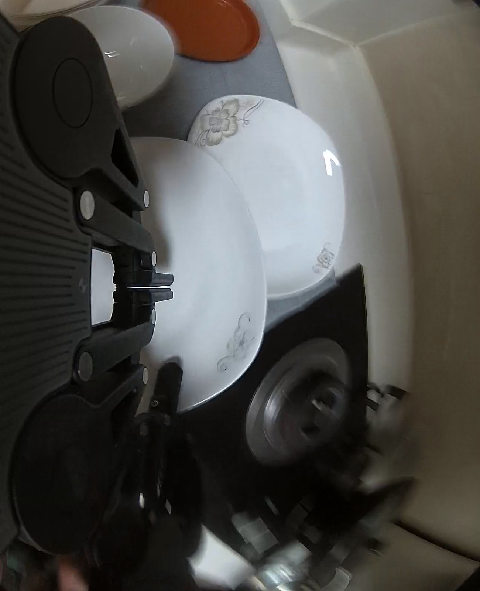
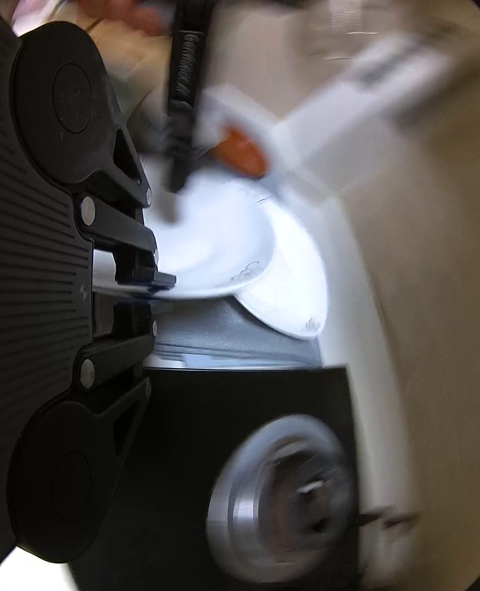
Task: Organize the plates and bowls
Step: 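Lift the white plate and carry it toward the other white plate on the mat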
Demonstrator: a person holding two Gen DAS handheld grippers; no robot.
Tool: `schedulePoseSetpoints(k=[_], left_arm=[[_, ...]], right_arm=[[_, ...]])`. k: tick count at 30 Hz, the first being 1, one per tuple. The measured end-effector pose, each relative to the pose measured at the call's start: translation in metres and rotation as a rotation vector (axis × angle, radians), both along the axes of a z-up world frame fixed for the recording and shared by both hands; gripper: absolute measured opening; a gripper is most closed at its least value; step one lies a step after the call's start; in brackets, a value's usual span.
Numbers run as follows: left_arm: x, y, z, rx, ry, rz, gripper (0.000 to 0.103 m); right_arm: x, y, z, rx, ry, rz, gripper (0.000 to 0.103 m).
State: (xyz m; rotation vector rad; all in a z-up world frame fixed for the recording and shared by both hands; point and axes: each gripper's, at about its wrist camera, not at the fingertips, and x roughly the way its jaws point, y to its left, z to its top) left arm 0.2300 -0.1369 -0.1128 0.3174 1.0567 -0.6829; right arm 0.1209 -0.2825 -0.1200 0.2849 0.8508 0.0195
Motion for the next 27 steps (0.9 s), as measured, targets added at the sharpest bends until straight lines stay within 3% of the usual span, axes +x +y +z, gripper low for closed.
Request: schedulePoseSetpoints(k=[2, 4, 6, 15, 20, 24, 27], left_arm=[[0.018, 0.004, -0.022, 0.019, 0.034, 0.084, 0.000], [0.024, 0.021, -0.027, -0.007, 0.072, 0.129, 0.000], [0.026, 0.030, -0.023, 0.033, 0.035, 0.134, 0.000], [0.046, 0.072, -0.005, 0.008, 0.047, 0.232, 0.001], [0.039, 0.075, -0.009, 0.013, 0.094, 0.210, 0.013], [0.025, 0.072, -0.010, 0.003, 0.117, 0.192, 0.036], [0.015, 0.070, -0.012, 0.002, 0.144, 0.176, 0.043]], right_arm=[[0.018, -0.003, -0.016, 0.041, 0.056, -0.060, 0.015], [0.019, -0.008, -0.025, 0.044, 0.045, -0.081, 0.013], [0.012, -0.009, -0.031, 0.048, 0.046, -0.079, 0.013], [0.007, -0.017, -0.032, 0.108, 0.044, -0.091, 0.011], [0.008, -0.016, -0.034, 0.117, 0.055, -0.088, 0.011], [0.008, -0.018, -0.035, 0.122, 0.064, -0.086, 0.011], [0.007, -0.017, -0.036, 0.118, 0.065, -0.087, 0.011]])
